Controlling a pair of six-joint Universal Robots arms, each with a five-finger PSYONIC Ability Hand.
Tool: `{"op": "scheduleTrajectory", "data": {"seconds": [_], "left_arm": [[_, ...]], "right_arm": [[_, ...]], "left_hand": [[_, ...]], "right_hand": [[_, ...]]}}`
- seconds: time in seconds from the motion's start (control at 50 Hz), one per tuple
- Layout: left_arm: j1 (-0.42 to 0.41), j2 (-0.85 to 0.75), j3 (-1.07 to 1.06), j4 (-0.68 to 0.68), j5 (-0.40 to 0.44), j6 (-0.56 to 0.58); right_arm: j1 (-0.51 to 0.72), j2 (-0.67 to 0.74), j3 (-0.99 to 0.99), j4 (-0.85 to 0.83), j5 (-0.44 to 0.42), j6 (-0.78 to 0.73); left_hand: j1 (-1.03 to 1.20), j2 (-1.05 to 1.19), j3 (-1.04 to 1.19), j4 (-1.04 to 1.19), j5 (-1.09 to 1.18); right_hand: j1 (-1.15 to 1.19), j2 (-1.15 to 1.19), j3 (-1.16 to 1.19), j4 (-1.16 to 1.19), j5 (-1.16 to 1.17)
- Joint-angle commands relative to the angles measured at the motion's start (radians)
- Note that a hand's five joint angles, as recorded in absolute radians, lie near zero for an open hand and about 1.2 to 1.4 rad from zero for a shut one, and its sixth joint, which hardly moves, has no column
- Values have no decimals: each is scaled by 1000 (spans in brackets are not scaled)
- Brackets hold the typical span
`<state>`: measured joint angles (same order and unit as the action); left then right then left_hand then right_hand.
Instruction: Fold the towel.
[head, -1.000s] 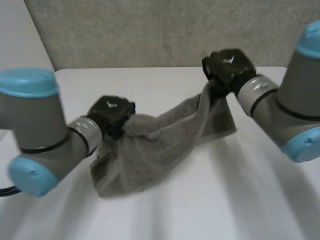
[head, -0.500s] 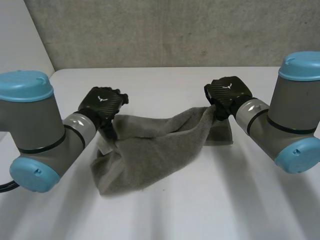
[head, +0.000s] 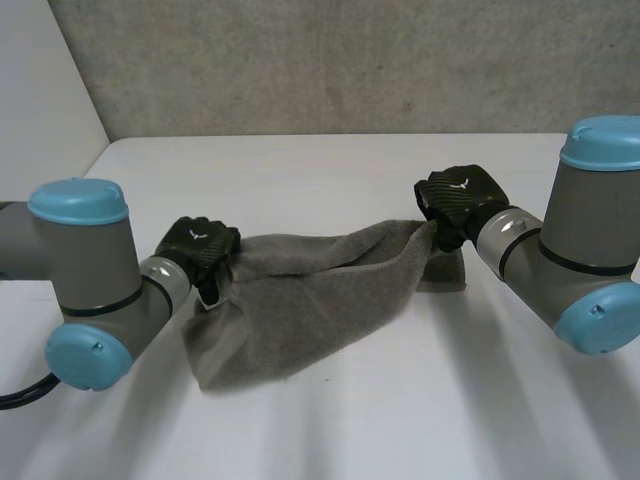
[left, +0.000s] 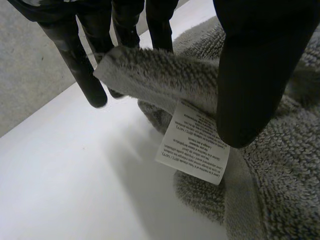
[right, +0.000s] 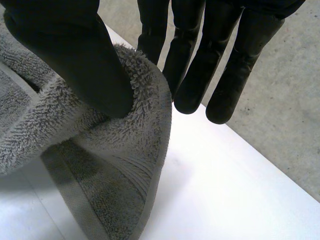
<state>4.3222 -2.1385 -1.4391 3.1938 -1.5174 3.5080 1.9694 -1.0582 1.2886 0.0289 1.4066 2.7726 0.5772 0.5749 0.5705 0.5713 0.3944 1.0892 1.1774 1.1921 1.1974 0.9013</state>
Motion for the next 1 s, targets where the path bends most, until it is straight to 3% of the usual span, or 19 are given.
{"op": "scheduleTrajectory", "data": {"seconds": [0.02, 0.04, 0.06, 0.08, 0.28, 0.34, 0.38, 0.4, 0.44, 0.46, 0.48, 0.52, 0.6, 0.64, 0.68, 0.7, 0.8, 0.88, 1.0], "left_arm": [[1, -15, 2, 35, -29, 2], [1, -15, -3, 55, -38, 2], [1, -15, -3, 55, -38, 2], [-1, -15, -7, 81, -41, 3], [-1, -12, 37, 270, -32, 2], [-1, -5, 97, 383, -30, 2], [4, 20, 166, 527, -29, -3], [4, 20, 166, 528, -29, -3], [33, 95, 177, 737, -27, -14], [33, 95, 177, 738, -27, -14], [48, 130, 169, 859, -32, -26], [44, 150, 154, 929, -30, -58], [47, 166, 108, 877, -27, -89], [45, 160, 53, 774, -4, -89], [45, 149, 31, 720, 14, -87], [44, 140, 8, 665, 35, -86], [53, 60, -49, 505, 89, -73], [54, -1, -95, 370, 95, -6], [68, 2, -145, 296, 97, 109]], "right_arm": [[-1, 7, -2, -15, 0, -2], [-3, 14, -3, -15, 0, -5], [-3, 14, -3, -15, 0, -5], [-3, 20, -9, -15, 2, -11], [-1, 80, -117, -49, 6, -59], [0, 90, -207, -130, 14, -57], [0, 72, -279, -299, 70, -42], [0, 72, -279, -300, 71, -42], [-4, 2, -279, -557, 153, -15], [-3, -29, -261, -657, 179, 5], [-3, -29, -261, -658, 180, 5], [0, -49, -238, -689, 180, 12], [8, -55, -206, -536, 122, 18], [11, -52, -192, -466, 89, 18], [13, -31, -169, -291, 30, -1], [13, -31, -169, -290, 29, -1], [13, 64, -131, 18, -20, -66], [5, 87, -97, 63, -21, -105], [-18, 86, -31, 69, -21, -136]], "left_hand": [[473, 475, 480, 479, 481], [653, 655, 660, 659, 662], [655, 657, 662, 661, 663], [800, 803, 807, 806, 809], [819, 821, 826, 825, 827], [819, 821, 826, 825, 827], [819, 821, 826, 825, 827], [819, 821, 826, 825, 827], [819, 821, 826, 825, 827], [819, 821, 826, 825, 827], [819, 821, 826, 825, 827], [819, 821, 826, 825, 827], [819, 821, 826, 825, 827], [819, 821, 826, 825, 827], [819, 821, 826, 825, 827], [819, 821, 826, 825, 827], [819, 821, 826, 825, 827], [819, 821, 826, 825, 827], [790, 792, 797, 796, 798]], "right_hand": [[307, 219, 204, 199, 320], [307, 219, 204, 199, 320], [307, 219, 204, 199, 320], [307, 219, 204, 199, 320], [307, 219, 204, 199, 320], [307, 219, 204, 199, 320], [307, 219, 204, 199, 320], [307, 219, 204, 199, 320], [307, 219, 204, 199, 320], [307, 219, 204, 199, 320], [307, 219, 204, 199, 320], [307, 219, 204, 199, 320], [307, 219, 204, 199, 320], [307, 219, 204, 199, 320], [307, 219, 204, 199, 320], [307, 219, 204, 199, 320], [307, 219, 204, 199, 320], [307, 219, 204, 199, 320], [307, 219, 204, 199, 320]]}}
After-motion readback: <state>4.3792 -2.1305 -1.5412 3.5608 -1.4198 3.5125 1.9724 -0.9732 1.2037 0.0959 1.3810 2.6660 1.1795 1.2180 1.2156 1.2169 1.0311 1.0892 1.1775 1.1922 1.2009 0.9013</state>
